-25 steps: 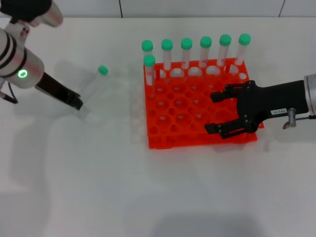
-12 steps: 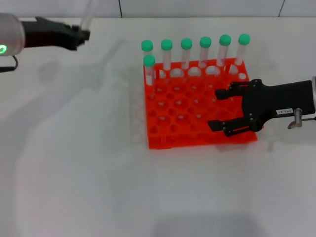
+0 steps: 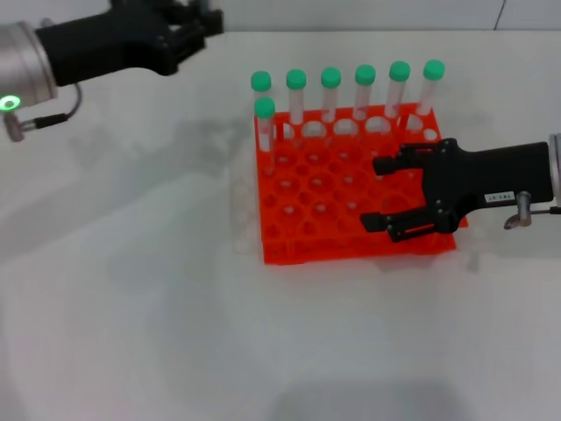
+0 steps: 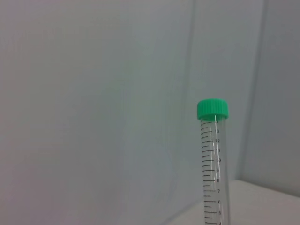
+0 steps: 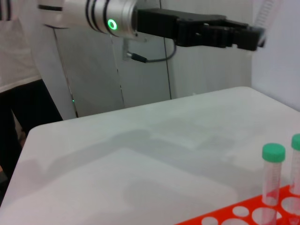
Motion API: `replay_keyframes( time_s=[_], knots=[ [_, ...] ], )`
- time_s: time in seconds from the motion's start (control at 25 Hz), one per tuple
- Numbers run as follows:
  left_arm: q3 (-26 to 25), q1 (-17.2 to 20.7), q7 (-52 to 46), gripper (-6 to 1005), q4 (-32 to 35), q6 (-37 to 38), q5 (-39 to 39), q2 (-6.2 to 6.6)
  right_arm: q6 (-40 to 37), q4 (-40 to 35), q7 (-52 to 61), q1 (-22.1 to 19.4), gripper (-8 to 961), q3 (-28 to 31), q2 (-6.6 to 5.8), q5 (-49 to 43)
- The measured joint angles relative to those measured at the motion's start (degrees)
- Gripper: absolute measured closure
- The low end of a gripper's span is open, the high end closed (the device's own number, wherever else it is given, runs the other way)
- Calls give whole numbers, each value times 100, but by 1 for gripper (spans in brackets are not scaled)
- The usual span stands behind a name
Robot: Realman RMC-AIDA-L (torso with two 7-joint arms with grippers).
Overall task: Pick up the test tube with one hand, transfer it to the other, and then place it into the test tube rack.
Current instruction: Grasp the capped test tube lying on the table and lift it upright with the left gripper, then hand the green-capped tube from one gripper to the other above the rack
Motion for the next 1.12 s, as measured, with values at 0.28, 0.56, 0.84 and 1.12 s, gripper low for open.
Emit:
replay_keyframes(
  time_s=[0.28,0.56,0.84,1.12],
  knots=[
    [33,-1267,-66,807,-1544,348,968,367,9,58,-105,20,85,-23,5,319],
    [44,-1622,-50,806,-1616,322,1800,99,46,80,-118,-11,87,-23,9,392],
    [63,-1629,185,806,-1622,365,2180,-22,70,80,-3,-13,90,33,-4,496],
    [33,-1508,295,806,-1569,383,2132,-29,146,-121,615,64,92,194,-278,487]
  ],
)
